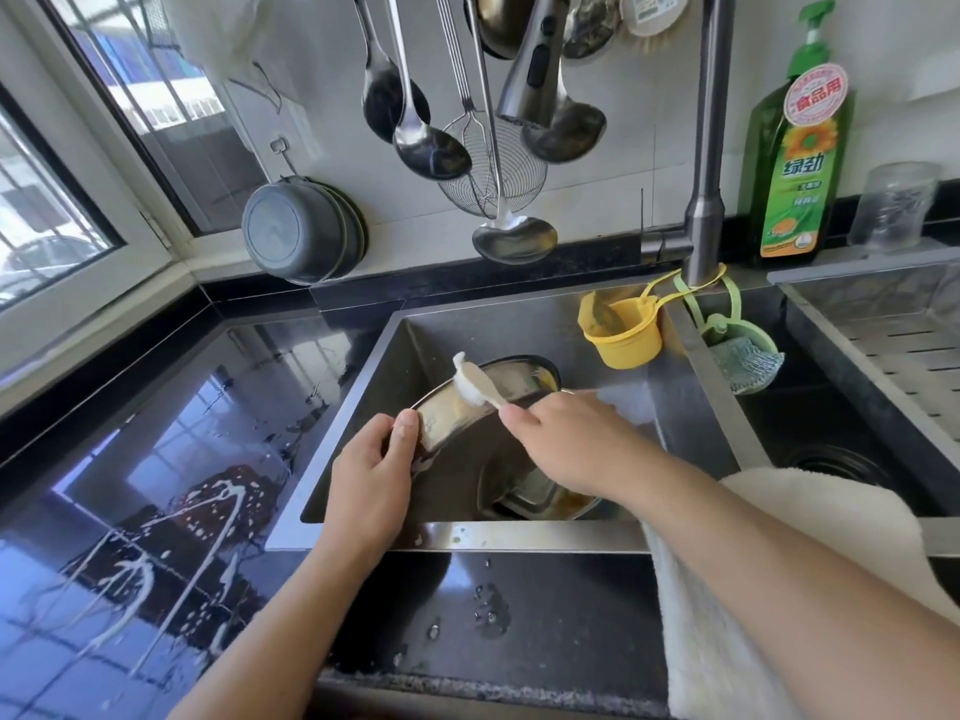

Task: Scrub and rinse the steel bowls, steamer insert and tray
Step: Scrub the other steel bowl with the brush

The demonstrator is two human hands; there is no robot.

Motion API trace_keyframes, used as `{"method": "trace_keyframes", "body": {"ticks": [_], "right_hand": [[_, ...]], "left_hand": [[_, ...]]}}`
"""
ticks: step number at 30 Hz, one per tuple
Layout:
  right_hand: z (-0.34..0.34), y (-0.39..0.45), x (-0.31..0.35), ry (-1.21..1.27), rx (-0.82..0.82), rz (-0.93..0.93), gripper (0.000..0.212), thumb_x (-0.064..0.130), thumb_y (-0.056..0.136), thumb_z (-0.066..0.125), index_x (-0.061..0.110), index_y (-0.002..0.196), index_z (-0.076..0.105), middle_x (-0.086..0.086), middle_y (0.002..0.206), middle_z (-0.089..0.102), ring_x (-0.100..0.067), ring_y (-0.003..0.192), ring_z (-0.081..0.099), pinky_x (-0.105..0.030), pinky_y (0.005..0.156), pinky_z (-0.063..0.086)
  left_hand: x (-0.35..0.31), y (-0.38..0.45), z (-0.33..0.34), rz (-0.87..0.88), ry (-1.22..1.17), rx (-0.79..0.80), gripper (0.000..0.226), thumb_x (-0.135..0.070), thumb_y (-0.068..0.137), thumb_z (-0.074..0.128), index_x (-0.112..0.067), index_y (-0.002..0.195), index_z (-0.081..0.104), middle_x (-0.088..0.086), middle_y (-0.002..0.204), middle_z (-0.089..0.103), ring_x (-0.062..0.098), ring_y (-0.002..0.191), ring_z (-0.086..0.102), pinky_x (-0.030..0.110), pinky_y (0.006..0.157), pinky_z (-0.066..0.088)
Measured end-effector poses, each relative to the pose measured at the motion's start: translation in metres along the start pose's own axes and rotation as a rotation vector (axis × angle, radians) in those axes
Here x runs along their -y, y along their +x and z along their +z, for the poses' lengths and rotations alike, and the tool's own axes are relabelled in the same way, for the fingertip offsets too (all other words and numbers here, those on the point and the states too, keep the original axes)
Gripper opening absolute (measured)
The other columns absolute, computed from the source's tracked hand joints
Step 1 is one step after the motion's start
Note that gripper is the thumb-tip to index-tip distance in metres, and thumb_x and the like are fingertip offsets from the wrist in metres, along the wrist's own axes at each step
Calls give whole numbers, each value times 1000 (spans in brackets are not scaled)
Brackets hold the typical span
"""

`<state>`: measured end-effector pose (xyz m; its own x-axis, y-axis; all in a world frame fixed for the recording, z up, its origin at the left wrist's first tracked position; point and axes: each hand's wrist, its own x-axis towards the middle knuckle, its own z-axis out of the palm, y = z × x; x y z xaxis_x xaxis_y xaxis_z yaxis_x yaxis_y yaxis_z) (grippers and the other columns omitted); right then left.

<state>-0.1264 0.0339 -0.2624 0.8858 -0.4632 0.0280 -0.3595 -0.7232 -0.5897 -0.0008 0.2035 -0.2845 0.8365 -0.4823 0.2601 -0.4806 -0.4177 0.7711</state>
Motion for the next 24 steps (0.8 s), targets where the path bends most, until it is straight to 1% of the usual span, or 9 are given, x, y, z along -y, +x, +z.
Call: {"method": "trace_keyframes", "body": {"ticks": [3, 5, 7, 9, 11, 13, 17, 21, 24], "right_hand": [[-5, 9, -11, -48, 11, 48, 44, 43, 109, 20, 31, 74, 43, -6, 77, 51, -23, 74, 56, -39, 60, 44], [-8, 15, -26, -85, 7, 191, 46, 45, 107, 22, 18, 88, 54, -5, 81, 54, -23, 78, 55, -37, 66, 43], [-4, 21, -38, -61, -2, 236, 47, 45, 106, 25, 12, 90, 56, -8, 86, 56, -27, 84, 54, -38, 74, 43], [0, 20, -36, -41, 4, 196, 49, 46, 107, 24, 12, 92, 56, -5, 81, 54, -25, 82, 54, -36, 71, 41], [6, 20, -28, -35, -8, 123, 50, 45, 108, 21, 11, 97, 57, -4, 79, 53, -23, 80, 55, -34, 65, 41], [13, 19, -21, -63, -18, 83, 53, 48, 108, 21, 13, 86, 55, -4, 77, 52, -24, 79, 55, -34, 63, 41], [23, 13, -9, -32, -35, 15, 55, 55, 106, 22, 23, 65, 41, -4, 76, 52, -29, 82, 55, -39, 73, 44], [22, 6, -4, -35, -35, -64, 57, 54, 107, 24, 21, 66, 46, 0, 70, 49, -25, 75, 52, -39, 68, 40], [13, 21, -22, -100, -74, 93, 58, 56, 105, 22, 17, 81, 57, -4, 74, 53, -23, 71, 53, -34, 55, 36]], "left_hand": [[6, 0, -5, -9, 27, -5, 53, -48, 107, 43, -10, 71, 49, -2, 63, 48, 8, 59, 44, 34, 60, 34], [8, -1, -8, -21, 29, -37, 57, -52, 106, 43, -10, 68, 44, 0, 62, 44, 14, 60, 42, 37, 60, 32], [10, 2, -11, -35, 37, -52, 64, -57, 105, 42, -5, 68, 42, 2, 63, 42, 16, 61, 41, 37, 60, 30], [12, 6, -15, -88, 52, -49, 73, -65, 104, 38, 0, 71, 46, 4, 64, 48, 19, 64, 46, 39, 63, 33], [13, 10, -21, -91, 113, -59, 76, -74, 99, 31, -7, 74, 55, 2, 69, 61, 23, 70, 56, 42, 70, 42], [7, 13, -23, 7, 190, -85, 59, -67, 98, 32, -19, 76, 59, 1, 73, 65, 23, 74, 61, 43, 74, 49], [-14, 19, -10, 228, 335, -42, 37, -34, 108, 44, -15, 78, 54, 2, 68, 59, 24, 69, 56, 43, 64, 44], [-12, 21, -5, 276, 353, -13, 37, -30, 108, 47, -13, 75, 52, 1, 63, 57, 20, 62, 55, 42, 60, 44], [-10, 20, -6, 216, 236, -12, 39, -25, 109, 47, -13, 73, 51, 0, 61, 57, 14, 58, 52, 30, 56, 41]]}}
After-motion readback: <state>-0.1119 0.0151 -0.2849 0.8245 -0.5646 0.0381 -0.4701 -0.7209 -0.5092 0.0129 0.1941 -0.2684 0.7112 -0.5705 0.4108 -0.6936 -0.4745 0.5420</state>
